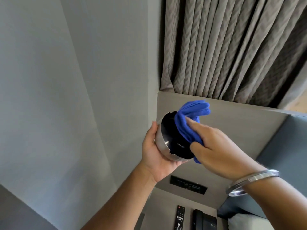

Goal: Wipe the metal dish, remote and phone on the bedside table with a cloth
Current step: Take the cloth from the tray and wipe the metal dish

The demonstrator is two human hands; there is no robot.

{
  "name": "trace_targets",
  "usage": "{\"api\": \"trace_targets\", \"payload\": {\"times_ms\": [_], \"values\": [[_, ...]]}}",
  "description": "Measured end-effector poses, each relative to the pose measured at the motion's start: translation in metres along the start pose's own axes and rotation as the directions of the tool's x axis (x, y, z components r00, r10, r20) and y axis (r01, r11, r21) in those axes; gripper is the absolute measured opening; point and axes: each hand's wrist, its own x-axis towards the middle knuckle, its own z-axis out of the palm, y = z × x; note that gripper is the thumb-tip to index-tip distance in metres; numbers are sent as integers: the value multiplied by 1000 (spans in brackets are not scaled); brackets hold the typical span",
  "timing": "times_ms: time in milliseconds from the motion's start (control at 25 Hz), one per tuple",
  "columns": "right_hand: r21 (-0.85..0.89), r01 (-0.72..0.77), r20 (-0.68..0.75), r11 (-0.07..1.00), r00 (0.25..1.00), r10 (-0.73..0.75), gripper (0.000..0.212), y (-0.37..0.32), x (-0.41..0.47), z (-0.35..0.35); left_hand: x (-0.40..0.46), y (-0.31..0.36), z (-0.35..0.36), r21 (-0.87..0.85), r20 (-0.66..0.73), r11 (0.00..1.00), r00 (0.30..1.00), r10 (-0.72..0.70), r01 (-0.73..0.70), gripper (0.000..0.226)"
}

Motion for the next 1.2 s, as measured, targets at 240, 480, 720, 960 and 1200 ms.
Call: {"api": "trace_targets", "payload": {"times_ms": [240,480,720,960,1200], "values": [[46,78,278,996,956,-88,18,-19,8,8,2,-11,-2,28,-50,1000,999,-10,11,58],[94,-212,501,973,855,138,52,6,6,-23,3,-7,-22,-52,-74,998,997,-36,32,62],[769,-460,191,445,829,526,32,46,3,-45,-9,-15,-47,-272,-114,959,987,-118,83,74],[494,-345,53,798,928,369,29,27,1,-21,-15,-25,-49,-271,-64,940,970,-233,208,93],[-522,169,363,836,931,39,65,12,-16,58,-14,-29,-42,-102,-84,976,975,-204,195,64]]}}
